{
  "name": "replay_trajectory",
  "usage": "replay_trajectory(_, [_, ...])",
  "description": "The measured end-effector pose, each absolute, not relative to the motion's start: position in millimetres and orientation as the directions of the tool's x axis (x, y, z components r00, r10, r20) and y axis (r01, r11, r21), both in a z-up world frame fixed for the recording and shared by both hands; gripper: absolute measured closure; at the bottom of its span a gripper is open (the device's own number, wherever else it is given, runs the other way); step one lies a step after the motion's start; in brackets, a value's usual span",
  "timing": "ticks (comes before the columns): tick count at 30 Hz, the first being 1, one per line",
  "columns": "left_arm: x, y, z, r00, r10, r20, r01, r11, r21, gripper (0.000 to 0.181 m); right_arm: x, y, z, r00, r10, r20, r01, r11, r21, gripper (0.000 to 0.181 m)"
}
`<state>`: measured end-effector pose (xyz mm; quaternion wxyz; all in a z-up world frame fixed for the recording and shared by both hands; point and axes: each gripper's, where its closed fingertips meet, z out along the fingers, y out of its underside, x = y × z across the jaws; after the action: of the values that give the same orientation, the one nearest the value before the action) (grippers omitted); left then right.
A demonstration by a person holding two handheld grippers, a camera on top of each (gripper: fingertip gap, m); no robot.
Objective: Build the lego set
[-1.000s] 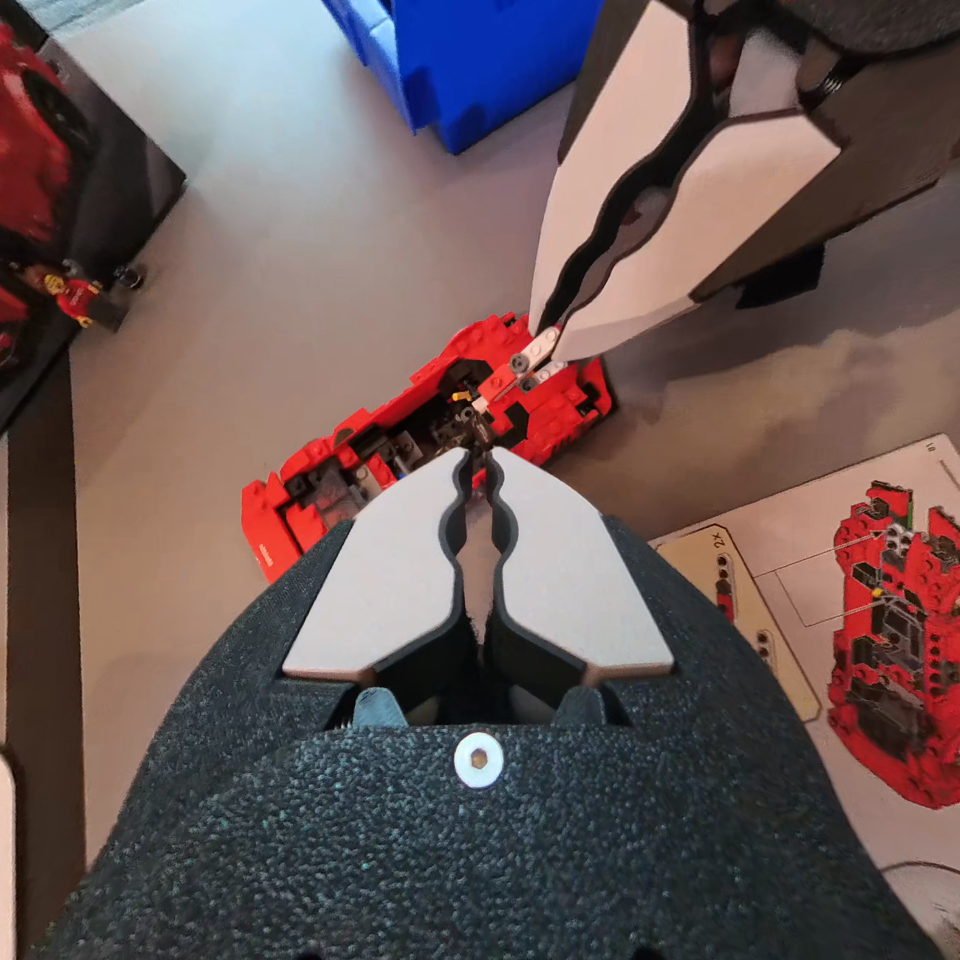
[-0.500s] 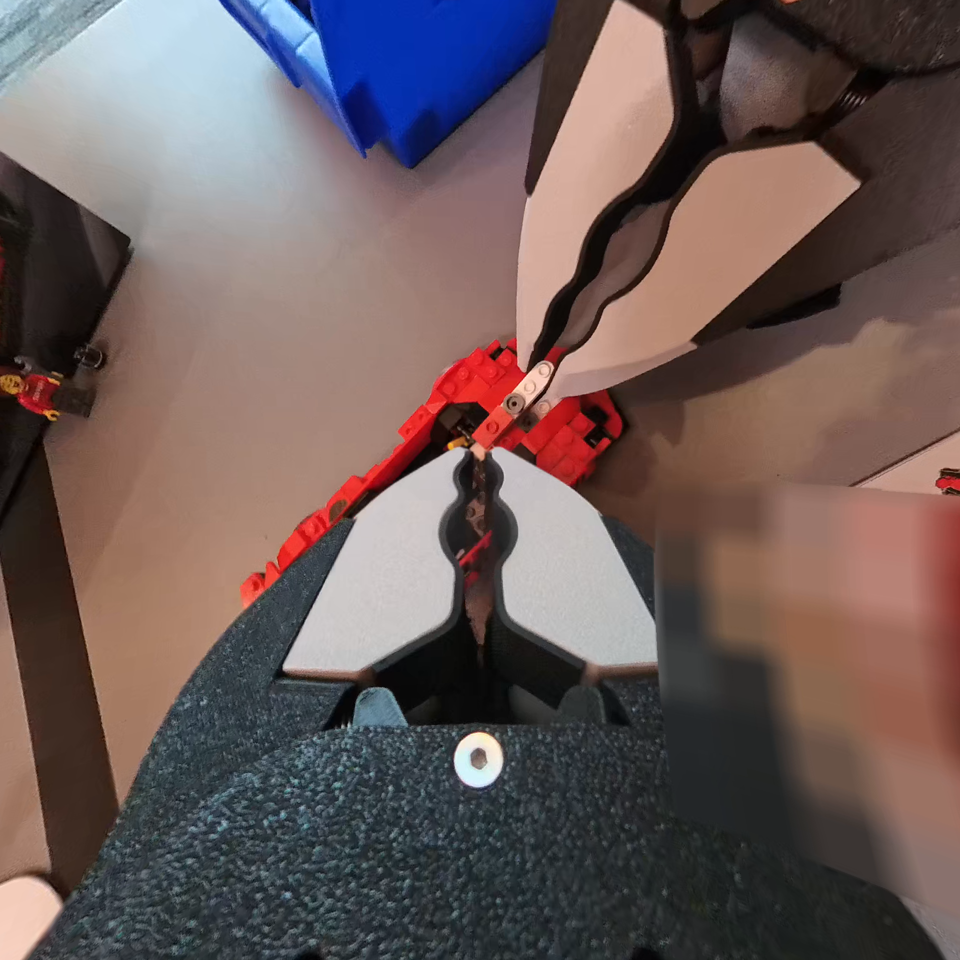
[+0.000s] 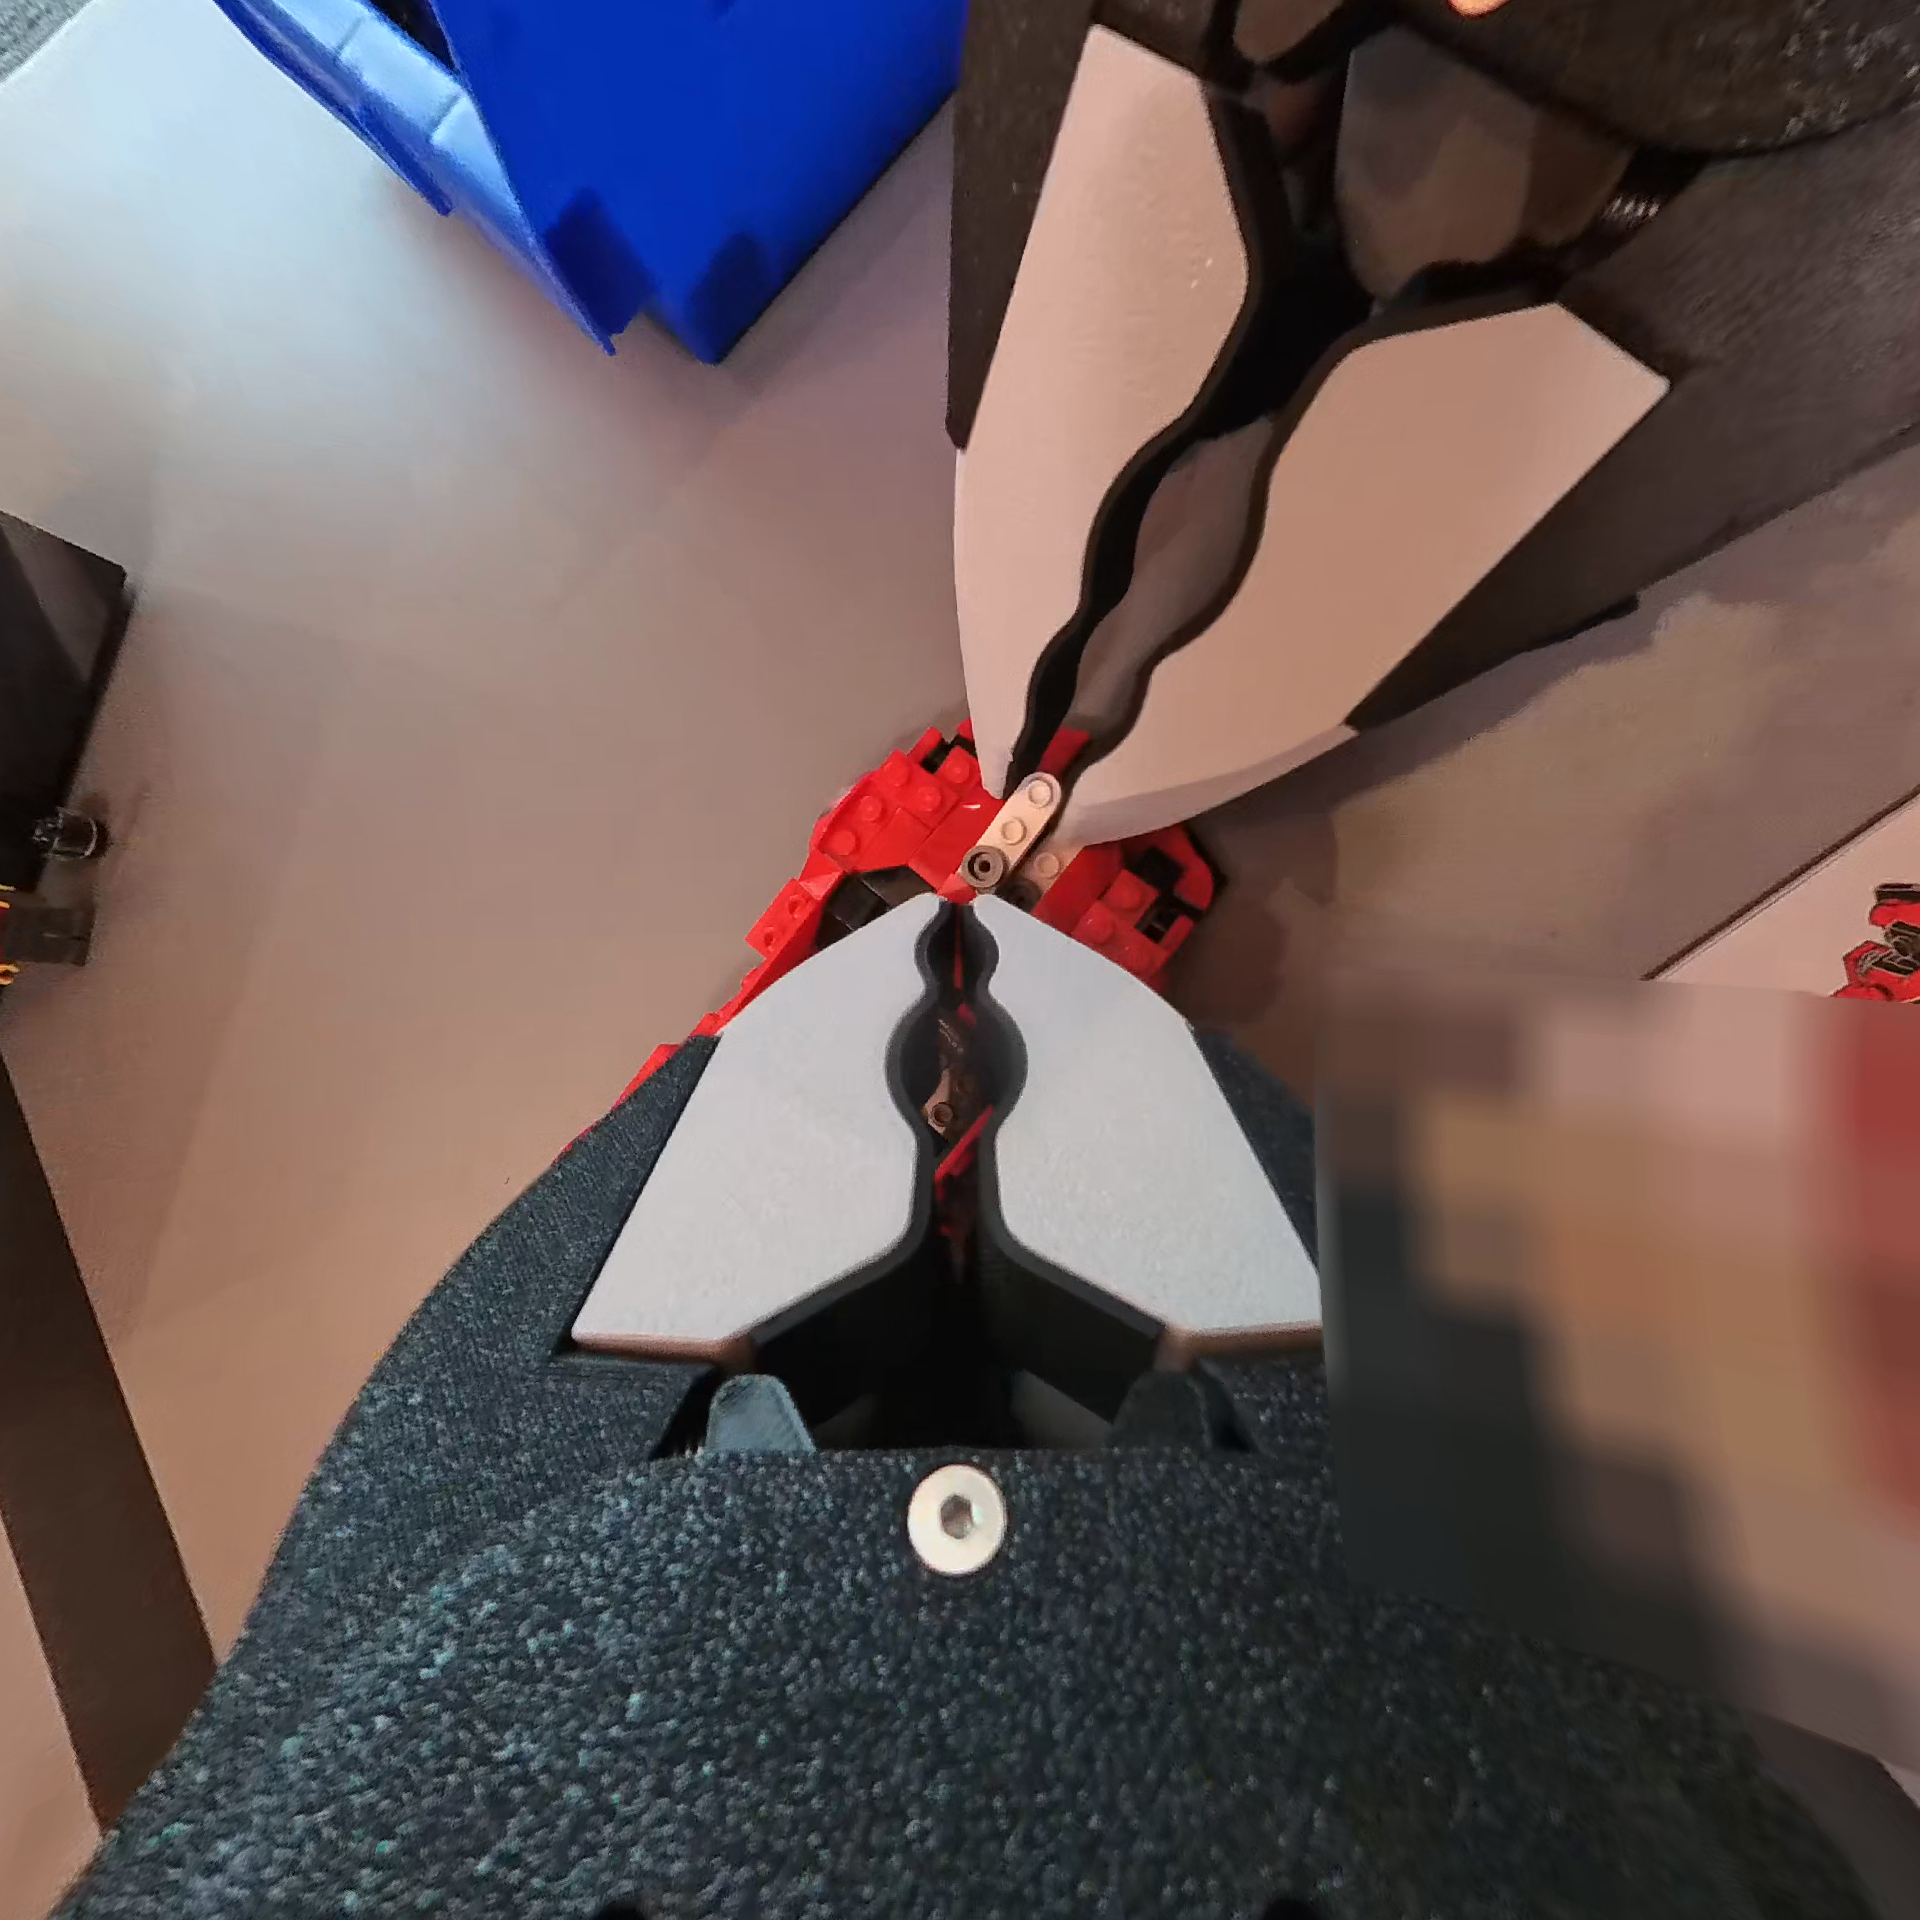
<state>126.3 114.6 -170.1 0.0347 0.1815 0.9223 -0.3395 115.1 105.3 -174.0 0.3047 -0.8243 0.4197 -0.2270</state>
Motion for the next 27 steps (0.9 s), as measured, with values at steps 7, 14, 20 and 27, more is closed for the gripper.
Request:
replay_trajectory(7, [127, 115, -170, -0.943, 0.303, -0.135, 0.32, 0.728, -0.607, 0.181, 108, 101, -163, 0.62, -0.774, 0.126, -0.481, -0.503, -0.718, 0.176])
replay_trajectory(14, [127, 115, -173, -0.943, 0.315, -0.111, 0.319, 0.749, -0.58, 0.181, 116, 111, -162, 0.715, -0.652, 0.252, -0.329, -0.632, -0.702, 0.181])
replay_trajectory(20, [127, 116, -173, -0.948, 0.307, -0.087, 0.298, 0.754, -0.585, 0.181, 120, 110, -165, 0.729, -0.658, 0.191, -0.363, -0.607, -0.707, 0.181])
replay_trajectory(27, [133, 123, -158, -0.968, 0.247, -0.037, 0.213, 0.738, -0.64, 0.179, 123, 104, -157, 0.821, -0.564, 0.094, -0.405, -0.689, -0.601, 0.181])
